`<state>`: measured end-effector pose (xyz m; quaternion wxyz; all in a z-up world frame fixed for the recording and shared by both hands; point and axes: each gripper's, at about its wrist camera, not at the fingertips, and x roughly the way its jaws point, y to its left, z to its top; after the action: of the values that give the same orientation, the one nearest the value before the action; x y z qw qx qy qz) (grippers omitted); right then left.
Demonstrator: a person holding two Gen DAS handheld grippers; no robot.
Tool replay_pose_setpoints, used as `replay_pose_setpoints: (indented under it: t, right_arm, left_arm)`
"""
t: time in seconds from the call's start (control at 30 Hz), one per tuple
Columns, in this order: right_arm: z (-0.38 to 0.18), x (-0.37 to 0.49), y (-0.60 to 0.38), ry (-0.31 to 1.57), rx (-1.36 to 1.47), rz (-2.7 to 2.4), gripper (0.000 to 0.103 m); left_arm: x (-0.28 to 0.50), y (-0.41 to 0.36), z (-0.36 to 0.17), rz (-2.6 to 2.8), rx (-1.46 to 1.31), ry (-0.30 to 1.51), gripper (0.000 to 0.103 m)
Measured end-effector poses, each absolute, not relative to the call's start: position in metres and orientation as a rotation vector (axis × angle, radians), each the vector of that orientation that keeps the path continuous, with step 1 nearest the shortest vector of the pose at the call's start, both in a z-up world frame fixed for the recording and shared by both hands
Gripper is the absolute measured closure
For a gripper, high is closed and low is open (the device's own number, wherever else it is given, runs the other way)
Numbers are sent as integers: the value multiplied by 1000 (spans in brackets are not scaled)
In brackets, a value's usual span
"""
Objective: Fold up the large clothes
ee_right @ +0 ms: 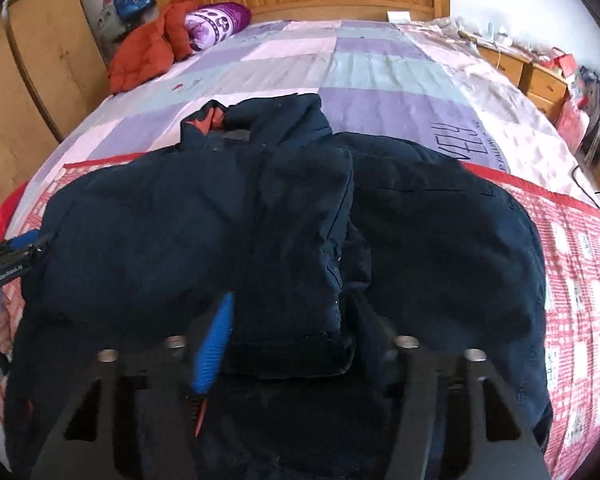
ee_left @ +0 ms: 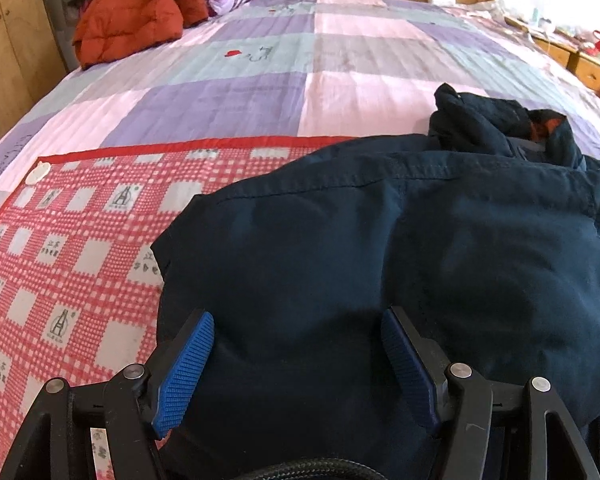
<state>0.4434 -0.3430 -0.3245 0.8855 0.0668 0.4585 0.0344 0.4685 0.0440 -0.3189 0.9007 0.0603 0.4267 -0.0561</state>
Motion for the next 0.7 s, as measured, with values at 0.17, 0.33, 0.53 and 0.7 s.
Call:
replay_pose_setpoints:
  t: [0.17, 0.33, 0.53, 0.7]
  right_arm:
    - [-298, 429, -344, 878, 112, 81, 84]
    - [-307, 411, -349, 918, 98, 48, 87]
    - [-304, 406, -357, 906, 56, -68, 67]
    - [-259, 407, -314, 685, -153, -182, 29]
  left_arm:
    - [467, 45, -320, -124, 136, 877, 30]
    - [466, 40, -322, -138, 144, 877, 30]
    - [466, 36, -314, -156, 140, 872, 30]
    - [474, 5, -286, -237, 117, 795, 30]
